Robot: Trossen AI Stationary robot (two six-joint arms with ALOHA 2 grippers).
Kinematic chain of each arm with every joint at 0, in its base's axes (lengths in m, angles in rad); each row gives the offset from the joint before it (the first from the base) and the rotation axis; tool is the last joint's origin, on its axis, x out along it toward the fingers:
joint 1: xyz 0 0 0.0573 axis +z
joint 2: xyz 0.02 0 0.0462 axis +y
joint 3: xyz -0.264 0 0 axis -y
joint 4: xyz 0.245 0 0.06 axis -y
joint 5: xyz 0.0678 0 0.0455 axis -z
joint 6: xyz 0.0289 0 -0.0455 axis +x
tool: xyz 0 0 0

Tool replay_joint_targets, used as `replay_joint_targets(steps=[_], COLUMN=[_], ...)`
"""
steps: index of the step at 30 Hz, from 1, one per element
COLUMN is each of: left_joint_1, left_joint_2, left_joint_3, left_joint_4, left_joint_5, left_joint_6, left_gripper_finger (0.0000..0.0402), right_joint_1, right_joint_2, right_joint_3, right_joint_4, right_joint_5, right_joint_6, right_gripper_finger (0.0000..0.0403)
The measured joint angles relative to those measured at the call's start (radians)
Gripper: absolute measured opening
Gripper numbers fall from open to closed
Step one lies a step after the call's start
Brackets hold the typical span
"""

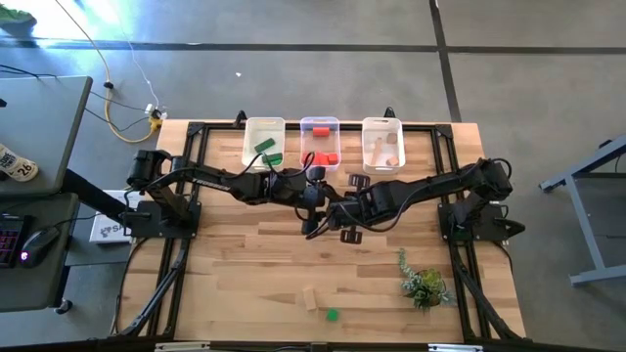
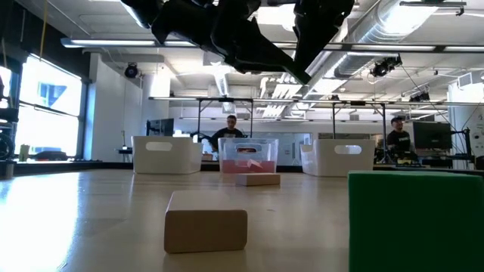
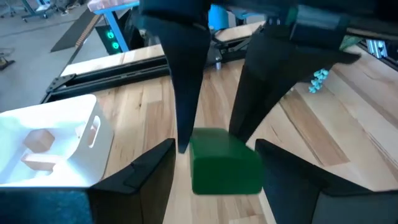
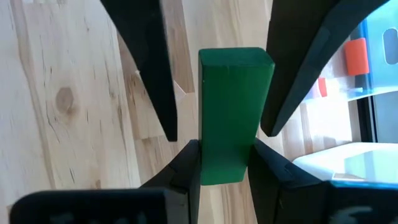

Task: Sort & place blocks by color
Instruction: Put the green block into the left white bin

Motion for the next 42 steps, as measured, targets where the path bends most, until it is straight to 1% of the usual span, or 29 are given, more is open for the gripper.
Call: replay_joint_targets(steps=[3, 6, 14, 18, 24, 31, 34, 37, 42], left_joint_1=[-0.001, -0.003, -0.003, -0.003, -0.004, -0.004, -0.004, -0.004, -0.003], left_joint_2=[0.000, 0.000, 0.000, 0.000, 0.000, 0.000, 0.000, 0.000, 0.000], left_joint_3=[0.000, 0.000, 0.000, 0.000, 0.000, 0.000, 0.000, 0.000, 0.000], left_joint_4=[0.023, 0.023, -0.014, -0.014, -0.014, -0.012, -0.012, -0.013, -0.007], left_joint_5=[0.000, -0.002, -0.001, -0.022, -0.018, -0.015, -0.015, -0.016, -0.030], left_joint_6=[0.000, 0.015, 0.019, 0.022, 0.021, 0.000, 0.006, 0.006, 0.015], left_gripper_finger=[0.0206, 0.0193, 0.0113, 0.0078, 0.0082, 0.0167, 0.0178, 0.0159, 0.0086], right_joint_1=[0.000, 0.000, 0.000, -0.001, -0.001, -0.001, 0.000, 0.000, 0.000], right_joint_2=[0.000, 0.000, 0.000, 0.000, 0.000, 0.000, 0.000, 0.000, 0.000], right_joint_3=[0.000, 0.000, 0.000, 0.000, 0.000, 0.000, 0.000, 0.000, 0.000], right_joint_4=[0.000, 0.000, 0.000, -0.004, -0.004, 0.000, 0.003, 0.003, -0.001], right_joint_5=[-0.001, -0.001, -0.003, -0.006, -0.012, -0.021, -0.024, -0.025, -0.023], right_joint_6=[0.005, 0.005, 0.005, 0.013, 0.024, 0.021, 0.021, 0.022, 0.024], right_gripper_finger=[0.0076, 0.0076, 0.0076, 0.0076, 0.0076, 0.0076, 0.0076, 0.0076, 0.0076])
